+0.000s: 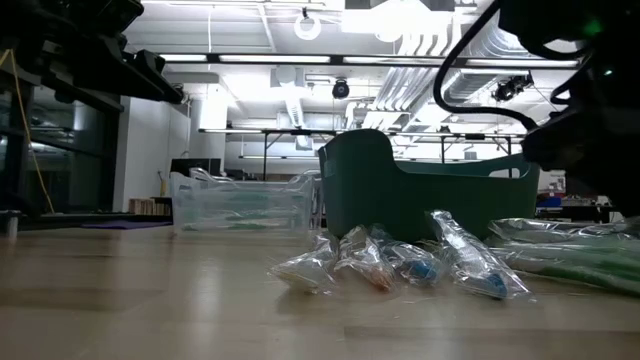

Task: Pick & Place Toothbrushes
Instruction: Put the green toothbrush into the white bin

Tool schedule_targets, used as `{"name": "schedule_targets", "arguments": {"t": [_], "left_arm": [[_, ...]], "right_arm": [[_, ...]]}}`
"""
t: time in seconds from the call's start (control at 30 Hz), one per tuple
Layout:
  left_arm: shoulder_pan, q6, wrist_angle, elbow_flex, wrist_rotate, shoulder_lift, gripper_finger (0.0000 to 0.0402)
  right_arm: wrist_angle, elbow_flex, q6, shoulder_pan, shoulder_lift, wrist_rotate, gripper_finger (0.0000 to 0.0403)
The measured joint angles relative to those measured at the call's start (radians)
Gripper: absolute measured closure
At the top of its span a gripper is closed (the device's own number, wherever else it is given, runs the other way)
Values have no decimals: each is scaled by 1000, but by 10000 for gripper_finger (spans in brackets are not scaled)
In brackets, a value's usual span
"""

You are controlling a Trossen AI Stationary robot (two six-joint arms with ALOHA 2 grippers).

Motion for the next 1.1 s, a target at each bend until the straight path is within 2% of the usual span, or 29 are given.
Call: {"name": "schedule_targets", "arguments": {"t": [0.2, 0.53, 0.67, 0.77, 1.1], "left_arm": [[0, 0, 0, 0, 0, 0, 236], [0, -8, 1, 0, 0, 0, 236], [0, -101, 13, 0, 0, 0, 236], [0, -113, 58, 0, 0, 0, 236], [0, -114, 227, 0, 8, 2, 236]], "right_arm": [[8, 0, -18, 0, 0, -11, 255], [38, -1, -56, 0, -3, -41, 386], [40, 20, -57, 0, -32, -3, 388], [42, 39, -65, 0, -75, 57, 393], [97, 93, -310, -1, -244, 345, 395]]}}
